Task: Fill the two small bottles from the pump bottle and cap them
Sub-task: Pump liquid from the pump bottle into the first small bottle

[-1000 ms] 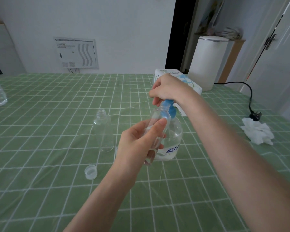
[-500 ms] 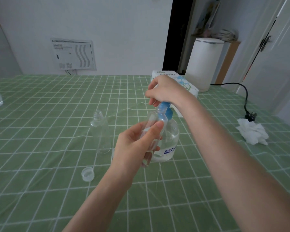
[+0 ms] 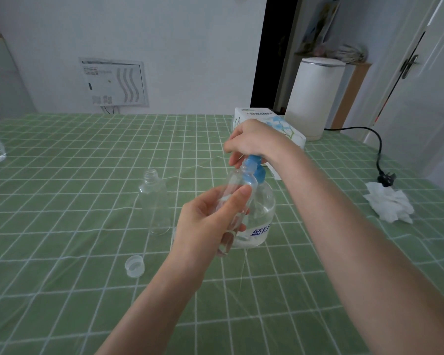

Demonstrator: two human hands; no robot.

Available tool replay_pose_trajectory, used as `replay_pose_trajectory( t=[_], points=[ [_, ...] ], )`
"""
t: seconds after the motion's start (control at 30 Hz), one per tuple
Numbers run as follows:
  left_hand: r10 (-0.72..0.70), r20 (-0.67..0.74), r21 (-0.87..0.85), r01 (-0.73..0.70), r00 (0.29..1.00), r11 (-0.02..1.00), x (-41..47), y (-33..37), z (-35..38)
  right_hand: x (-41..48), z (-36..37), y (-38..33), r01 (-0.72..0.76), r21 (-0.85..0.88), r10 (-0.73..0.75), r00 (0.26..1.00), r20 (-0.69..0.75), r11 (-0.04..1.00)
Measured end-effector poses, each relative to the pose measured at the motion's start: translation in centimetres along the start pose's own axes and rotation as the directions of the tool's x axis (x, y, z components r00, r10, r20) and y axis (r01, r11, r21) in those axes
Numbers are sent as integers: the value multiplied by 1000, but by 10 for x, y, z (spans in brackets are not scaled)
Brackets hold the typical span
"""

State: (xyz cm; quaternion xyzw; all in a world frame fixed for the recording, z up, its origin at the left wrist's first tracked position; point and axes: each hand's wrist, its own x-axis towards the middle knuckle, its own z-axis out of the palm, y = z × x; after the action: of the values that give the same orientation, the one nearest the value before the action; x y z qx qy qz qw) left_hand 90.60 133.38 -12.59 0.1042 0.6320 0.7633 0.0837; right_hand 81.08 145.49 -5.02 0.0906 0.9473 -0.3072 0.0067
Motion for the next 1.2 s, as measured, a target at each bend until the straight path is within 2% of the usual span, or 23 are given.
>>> replay_pose_trajectory(
  t=[0.3,0.53,0.77,1.2],
  points=[
    [-19,0,15,19,1000,1000,-1,-2,0,1,6,5,-12,-15,12,1000,7,1000],
    [-4,16,-8,5,1000,1000,-2,2,1,-1,-2,1,26,-13,-27,993,-115,1000],
    [10,7,-27,-10,1000,1000,-1,2,1,-1,-3,-1,-15,-39,14,999,-40,999],
    [-27,-8,-19,27,1000,999,0,-1,0,4,5,6,-16,-49,14,999,-31,999]
  ],
)
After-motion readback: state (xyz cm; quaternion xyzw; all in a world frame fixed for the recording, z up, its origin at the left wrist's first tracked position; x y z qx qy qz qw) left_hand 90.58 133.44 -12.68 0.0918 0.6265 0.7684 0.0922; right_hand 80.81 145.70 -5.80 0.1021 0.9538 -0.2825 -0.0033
